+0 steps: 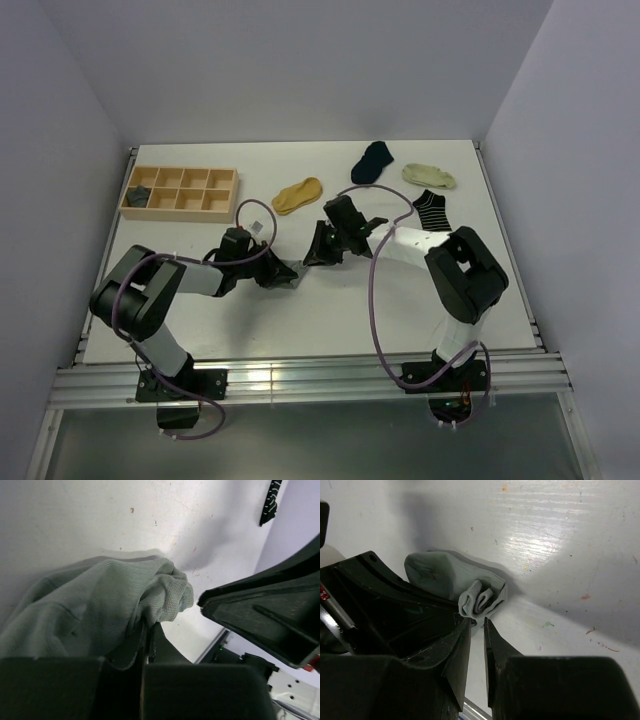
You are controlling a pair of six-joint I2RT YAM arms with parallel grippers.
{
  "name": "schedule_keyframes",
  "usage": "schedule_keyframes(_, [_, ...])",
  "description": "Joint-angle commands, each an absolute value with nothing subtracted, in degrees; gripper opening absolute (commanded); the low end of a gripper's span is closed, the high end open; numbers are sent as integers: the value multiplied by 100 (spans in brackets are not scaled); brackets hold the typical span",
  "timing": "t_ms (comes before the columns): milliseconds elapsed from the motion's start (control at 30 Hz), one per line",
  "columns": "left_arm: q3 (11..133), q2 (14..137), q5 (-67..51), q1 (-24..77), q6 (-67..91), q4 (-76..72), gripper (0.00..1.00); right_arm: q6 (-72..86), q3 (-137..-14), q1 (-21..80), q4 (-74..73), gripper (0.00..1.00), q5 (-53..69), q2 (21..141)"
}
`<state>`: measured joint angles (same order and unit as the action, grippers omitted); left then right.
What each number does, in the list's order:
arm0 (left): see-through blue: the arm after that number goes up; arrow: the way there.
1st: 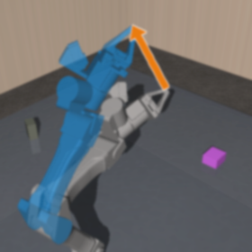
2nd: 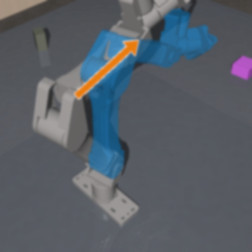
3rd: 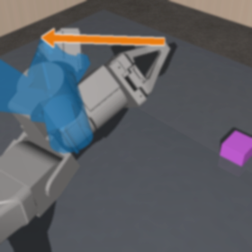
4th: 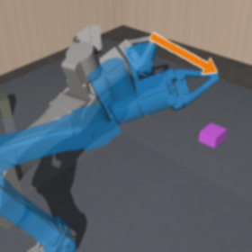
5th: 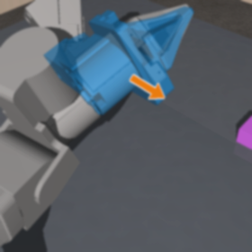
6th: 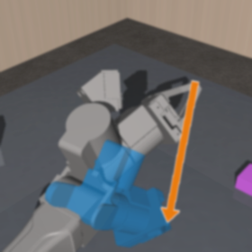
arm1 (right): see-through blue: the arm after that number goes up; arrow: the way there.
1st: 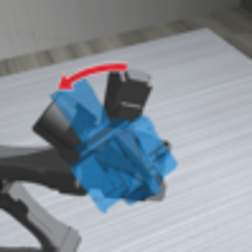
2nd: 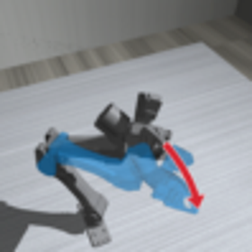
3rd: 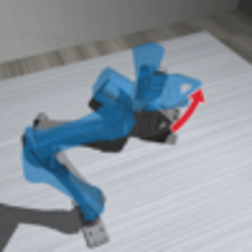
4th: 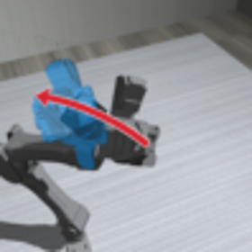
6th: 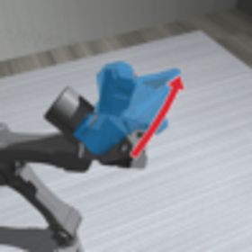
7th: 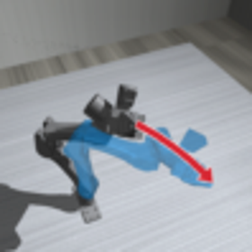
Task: Roll the socks
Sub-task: Roll the sock at the center of the board.
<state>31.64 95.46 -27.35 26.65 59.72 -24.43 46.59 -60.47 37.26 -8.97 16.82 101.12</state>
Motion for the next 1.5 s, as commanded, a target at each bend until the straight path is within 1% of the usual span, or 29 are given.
schedule_keyframes(0, [3015,9659,-3217,2540,6363,-3137,0,4702,-6310,3814,-677,24,1749,10265])
schedule_keyframes(567, [2918,9949,-3472,2320,6513,-3358,0,4781,-6504,3946,-343,21,1995,10758])
schedule_keyframes(900, [3014,10081,-3428,2311,6381,-3051,0,4544,-6828,4078,-843,20,1776,11223])
schedule_keyframes(1067, [3067,9967,-3235,2303,6162,-2725,1,4421,-7075,4087,-1580,12,1293,11522])
schedule_keyframes(1100, [3076,9888,-3191,2303,6092,-2559,2,4377,-7127,4087,-1669,11,1240,11557])
schedule_keyframes(1200, [3146,9617,-2911,2303,5855,-2112,14,4368,-7180,4096,-1942,7,1090,11698])
schedule_keyframes(1233, [3181,9528,-2822,2311,5775,-1970,24,4368,-7189,4087,-1986,7,1064,11724])
schedule_keyframes(1267, [3251,9423,-2569,2329,5687,-1786,28,4368,-7189,4087,-2012,5,1055,11716])
schedule_keyframes(1367, [3427,8966,-2076,2443,5336,-1092,38,4359,-7198,4087,-2048,4,1055,11707])
schedule_keyframes(1400, [3489,8730,-1639,2565,5170,-925,43,4351,-7207,4087,-2065,4,1055,11690])
schedule_keyframes(1467, [3647,8509,-1180,2750,5002,-458,48,4342,-7233,4087,-2083,4,1063,11672])
